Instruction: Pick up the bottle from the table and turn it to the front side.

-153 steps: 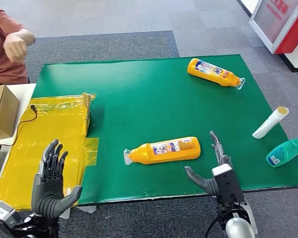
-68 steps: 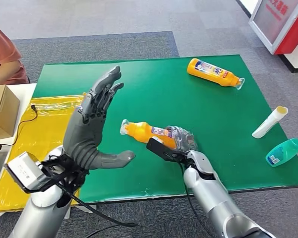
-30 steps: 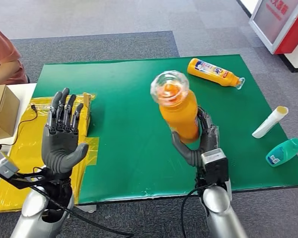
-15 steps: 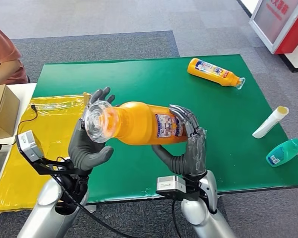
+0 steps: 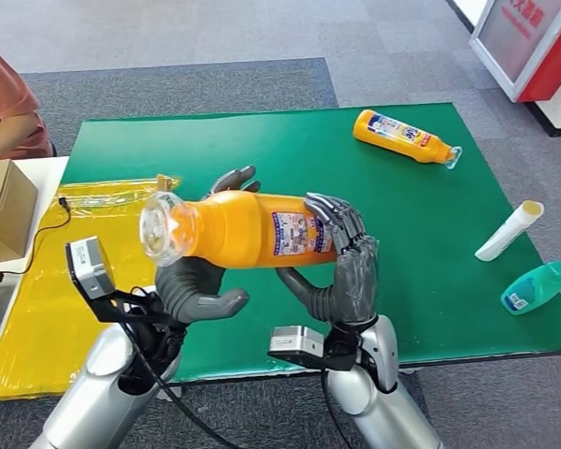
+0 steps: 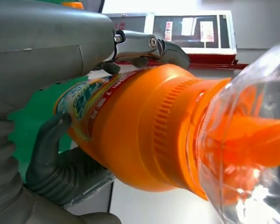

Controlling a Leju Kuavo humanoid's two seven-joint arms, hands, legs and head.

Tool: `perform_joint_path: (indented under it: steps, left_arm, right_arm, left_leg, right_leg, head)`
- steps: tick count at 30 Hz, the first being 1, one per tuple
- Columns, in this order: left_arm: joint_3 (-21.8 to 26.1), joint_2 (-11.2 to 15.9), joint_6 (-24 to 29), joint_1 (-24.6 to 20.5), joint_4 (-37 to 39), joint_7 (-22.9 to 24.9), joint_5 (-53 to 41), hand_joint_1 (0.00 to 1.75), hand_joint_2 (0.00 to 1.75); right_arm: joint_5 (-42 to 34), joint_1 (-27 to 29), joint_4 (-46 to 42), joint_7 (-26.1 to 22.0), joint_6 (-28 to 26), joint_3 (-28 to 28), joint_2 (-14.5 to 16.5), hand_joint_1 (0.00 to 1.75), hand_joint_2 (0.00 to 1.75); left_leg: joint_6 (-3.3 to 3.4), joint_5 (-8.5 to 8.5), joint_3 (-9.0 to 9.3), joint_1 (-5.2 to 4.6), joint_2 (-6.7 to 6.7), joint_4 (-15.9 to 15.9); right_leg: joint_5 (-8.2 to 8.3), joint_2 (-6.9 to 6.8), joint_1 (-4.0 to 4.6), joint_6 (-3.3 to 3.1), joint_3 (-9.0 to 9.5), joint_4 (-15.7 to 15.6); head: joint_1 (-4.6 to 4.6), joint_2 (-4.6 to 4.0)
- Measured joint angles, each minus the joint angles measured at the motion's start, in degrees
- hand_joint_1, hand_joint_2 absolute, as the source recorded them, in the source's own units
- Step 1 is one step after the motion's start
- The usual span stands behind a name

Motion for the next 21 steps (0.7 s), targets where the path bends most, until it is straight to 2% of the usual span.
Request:
perform_joint_path:
  steps: [2, 6, 21]
  left_arm:
    - [-0.4, 0.1, 1.3, -0.7, 0.3, 0.0, -2.7, 0.0, 1.75]
    - [-0.9, 0.1, 2.5, -2.0, 0.7, 0.0, -6.9, 1.75, 1.75]
    - [-1.0, 0.2, 3.4, -2.7, 0.7, -2.0, -11.1, 1.75, 1.75]
  right_arm:
    - [0.9, -0.1, 0.3, 0.5, 0.2, 0.9, 0.0, 1.75, 1.75]
    - [1.7, -0.3, 0.8, 1.1, 0.3, 2.7, 0.0, 1.75, 1.75]
    - [1.0, -0.3, 1.3, 2.2, 0.5, 4.6, 0.0, 1.75, 1.75]
  left_leg:
    - [0.0, 0.0, 0.0, 0.0, 0.0, 0.0]
    - [0.0, 0.0, 0.0, 0.0, 0.0, 0.0]
    - [0.0, 0.0, 0.0, 0.0, 0.0, 0.0]
  right_leg:
    - [0.0, 0.0, 0.0, 0.0, -0.01, 0.0]
    - [0.0, 0.0, 0.0, 0.0, -0.01, 0.0]
    - [0.0, 0.0, 0.0, 0.0, 0.0, 0.0]
  head:
    - [-0.01, 0.0]
    - [-0.01, 0.0]
    - [-0.01, 0.0]
